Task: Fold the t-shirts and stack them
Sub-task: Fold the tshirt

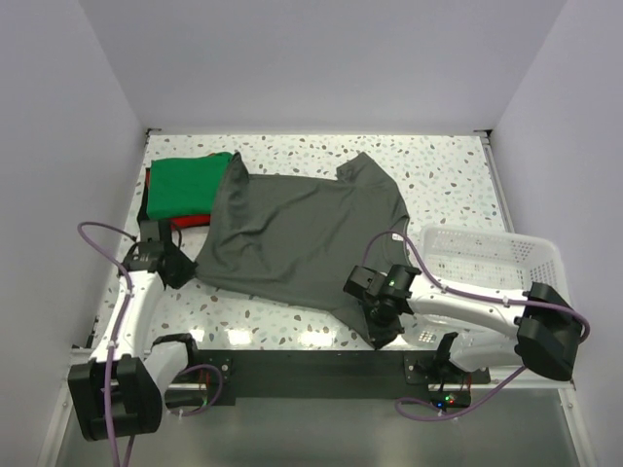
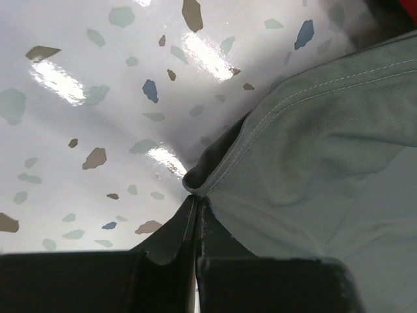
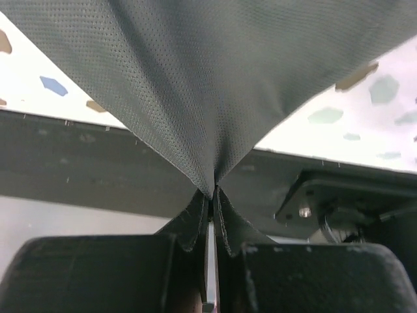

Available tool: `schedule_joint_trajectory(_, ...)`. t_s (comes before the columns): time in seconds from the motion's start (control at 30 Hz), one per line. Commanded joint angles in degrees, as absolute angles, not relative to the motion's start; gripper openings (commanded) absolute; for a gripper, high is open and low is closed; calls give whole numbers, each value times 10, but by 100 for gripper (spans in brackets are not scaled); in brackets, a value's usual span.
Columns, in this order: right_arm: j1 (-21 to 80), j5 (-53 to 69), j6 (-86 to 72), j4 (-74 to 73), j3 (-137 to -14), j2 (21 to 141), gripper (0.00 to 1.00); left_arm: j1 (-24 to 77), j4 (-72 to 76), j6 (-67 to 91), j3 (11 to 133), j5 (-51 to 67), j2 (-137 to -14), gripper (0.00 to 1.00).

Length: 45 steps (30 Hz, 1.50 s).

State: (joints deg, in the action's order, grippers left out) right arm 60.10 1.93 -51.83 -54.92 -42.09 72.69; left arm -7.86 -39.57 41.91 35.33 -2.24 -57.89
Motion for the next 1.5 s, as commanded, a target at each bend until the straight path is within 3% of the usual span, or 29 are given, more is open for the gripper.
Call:
schedule_joint_trajectory(0.0, 605, 34, -525, -621, -461, 715, 0, -83, -449, 427, 393, -61, -532, 0)
schedule_joint_trajectory(0.63, 604, 117, -458, -741, -454, 651, 0, -83, -642, 414, 414, -83, -352, 0)
schedule_joint_trajectory(1.0, 586, 67, -425, -759, -504, 706, 0, -83, -543, 379, 408, -23, -454, 0)
schedule_joint_trajectory(1.47, 416, 34, -315, -741, -627, 820, 0, -6, -447, 346, 504, -38, -641, 0)
